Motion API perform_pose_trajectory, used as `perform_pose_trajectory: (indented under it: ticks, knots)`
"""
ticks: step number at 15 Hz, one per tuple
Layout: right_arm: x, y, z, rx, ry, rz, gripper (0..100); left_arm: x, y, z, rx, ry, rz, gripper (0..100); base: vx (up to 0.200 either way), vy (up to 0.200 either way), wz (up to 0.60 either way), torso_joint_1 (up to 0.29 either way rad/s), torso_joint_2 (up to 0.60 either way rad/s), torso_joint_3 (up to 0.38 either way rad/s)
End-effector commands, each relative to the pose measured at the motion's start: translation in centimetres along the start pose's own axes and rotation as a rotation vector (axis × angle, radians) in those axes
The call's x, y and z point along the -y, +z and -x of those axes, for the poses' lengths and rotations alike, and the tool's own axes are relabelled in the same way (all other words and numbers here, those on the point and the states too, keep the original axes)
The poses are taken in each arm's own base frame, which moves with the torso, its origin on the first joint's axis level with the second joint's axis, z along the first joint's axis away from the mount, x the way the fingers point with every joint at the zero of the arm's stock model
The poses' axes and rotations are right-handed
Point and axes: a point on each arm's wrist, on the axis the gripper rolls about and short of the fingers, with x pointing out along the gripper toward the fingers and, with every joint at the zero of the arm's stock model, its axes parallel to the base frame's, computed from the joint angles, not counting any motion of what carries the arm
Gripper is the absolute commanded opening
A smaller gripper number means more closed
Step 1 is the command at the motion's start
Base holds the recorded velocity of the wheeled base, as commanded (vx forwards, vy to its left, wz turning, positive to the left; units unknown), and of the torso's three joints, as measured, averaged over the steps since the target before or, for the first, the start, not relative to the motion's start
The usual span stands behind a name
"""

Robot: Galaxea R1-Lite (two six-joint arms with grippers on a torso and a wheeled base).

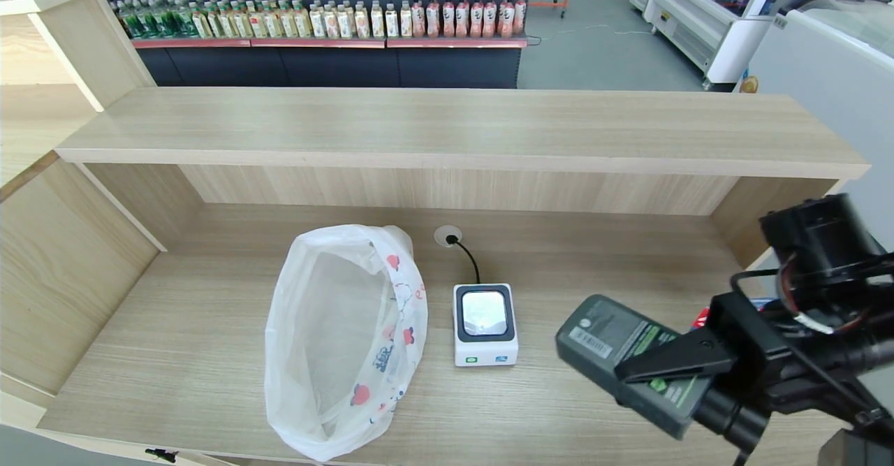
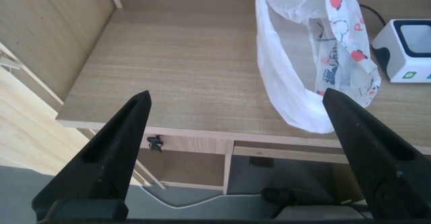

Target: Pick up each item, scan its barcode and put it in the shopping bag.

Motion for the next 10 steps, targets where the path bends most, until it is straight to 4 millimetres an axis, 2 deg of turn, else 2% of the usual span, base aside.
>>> perform_pose_trajectory:
  ticks: [1,2,4,5,6,7,8,9,10]
  knots:
    - [0.8,3.4,5.3,-0.259,0.021,-0.246,0,0.0,0.0,0.0,0.000,0.000,0.000,100,0.000,0.000,0.00,0.000,0.00,0.000]
    - [0.9,4.3,5.6,-0.268,-0.003,-0.511,0,0.0,0.0,0.0,0.000,0.000,0.000,100,0.000,0.000,0.00,0.000,0.00,0.000]
    - [2.7,4.7,6.3,-0.292,-0.092,-0.897,0,0.0,0.0,0.0,0.000,0.000,0.000,100,0.000,0.000,0.00,0.000,0.00,0.000]
    - [3.0,4.6,6.7,-0.313,-0.128,-1.036,0,0.0,0.0,0.0,0.000,0.000,0.000,100,0.000,0.000,0.00,0.000,0.00,0.000]
    - [3.1,4.7,8.0,-0.375,-0.223,-1.331,0,0.0,0.0,0.0,0.000,0.000,0.000,100,0.000,0.000,0.00,0.000,0.00,0.000]
    - [3.1,4.6,8.5,-0.390,-0.299,-1.554,0,0.0,0.0,0.0,0.000,0.000,0.000,100,0.000,0.000,0.00,0.000,0.00,0.000]
    - [3.1,4.6,8.7,-0.390,-0.342,-1.682,0,0.0,0.0,0.0,0.000,0.000,0.000,100,0.000,0.000,0.00,0.000,0.00,0.000]
    - [3.6,4.9,8.8,-0.340,-0.449,-2.039,0,0.0,0.0,0.0,0.000,0.000,0.000,100,0.000,0.000,0.00,0.000,0.00,0.000]
    - [3.9,4.7,8.9,-0.291,-0.518,-2.261,0,0.0,0.0,0.0,0.000,0.000,0.000,100,0.000,0.000,0.00,0.000,0.00,0.000]
